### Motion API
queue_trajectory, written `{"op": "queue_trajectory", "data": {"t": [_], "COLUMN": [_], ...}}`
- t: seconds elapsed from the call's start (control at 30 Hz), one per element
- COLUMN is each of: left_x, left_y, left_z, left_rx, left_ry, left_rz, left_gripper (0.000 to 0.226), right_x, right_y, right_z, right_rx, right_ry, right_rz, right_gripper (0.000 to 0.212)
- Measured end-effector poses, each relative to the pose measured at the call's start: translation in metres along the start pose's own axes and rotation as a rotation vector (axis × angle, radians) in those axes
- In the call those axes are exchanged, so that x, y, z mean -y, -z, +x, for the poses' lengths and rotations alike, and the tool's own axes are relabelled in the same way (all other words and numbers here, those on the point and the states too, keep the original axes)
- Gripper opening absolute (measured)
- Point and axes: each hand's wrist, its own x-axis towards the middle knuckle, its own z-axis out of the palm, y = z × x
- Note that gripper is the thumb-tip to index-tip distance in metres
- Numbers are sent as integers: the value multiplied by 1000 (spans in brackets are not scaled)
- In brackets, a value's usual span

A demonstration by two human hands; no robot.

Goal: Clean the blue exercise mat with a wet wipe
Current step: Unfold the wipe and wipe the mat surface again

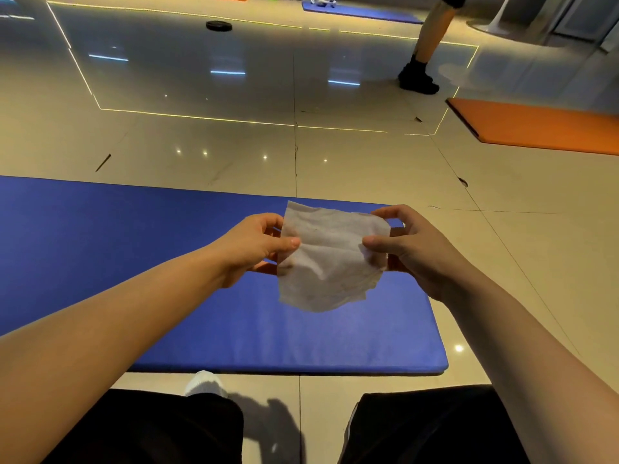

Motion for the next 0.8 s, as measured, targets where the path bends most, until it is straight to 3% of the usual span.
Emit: {"op": "queue_trajectory", "data": {"t": [0.13, 0.3, 0.43, 0.6, 0.7, 0.8], "left_x": [2, 4, -3, -11, -3, -3], "left_y": [2, -2, 2, 5, 0, 1], "left_z": [2, 2, 4, -1, 1, 3], "left_rx": [-17, -100, -354, -123, -107, -104], "left_ry": [-28, -79, -370, -464, -419, -415], "left_rz": [57, 19, 69, 318, 421, 461], "left_gripper": [6, 5, 20, 49, 46, 58], "right_x": [0, -1, 0, -3, -7, -8], "right_y": [0, -3, -4, -6, -4, -4], "right_z": [1, 2, 2, 5, 7, 4], "right_rx": [-44, -123, -95, -78, -48, -11], "right_ry": [45, 84, 96, 103, 64, 32], "right_rz": [-65, -57, 48, 16, -33, -206], "right_gripper": [45, 32, 25, 18, 35, 55]}}
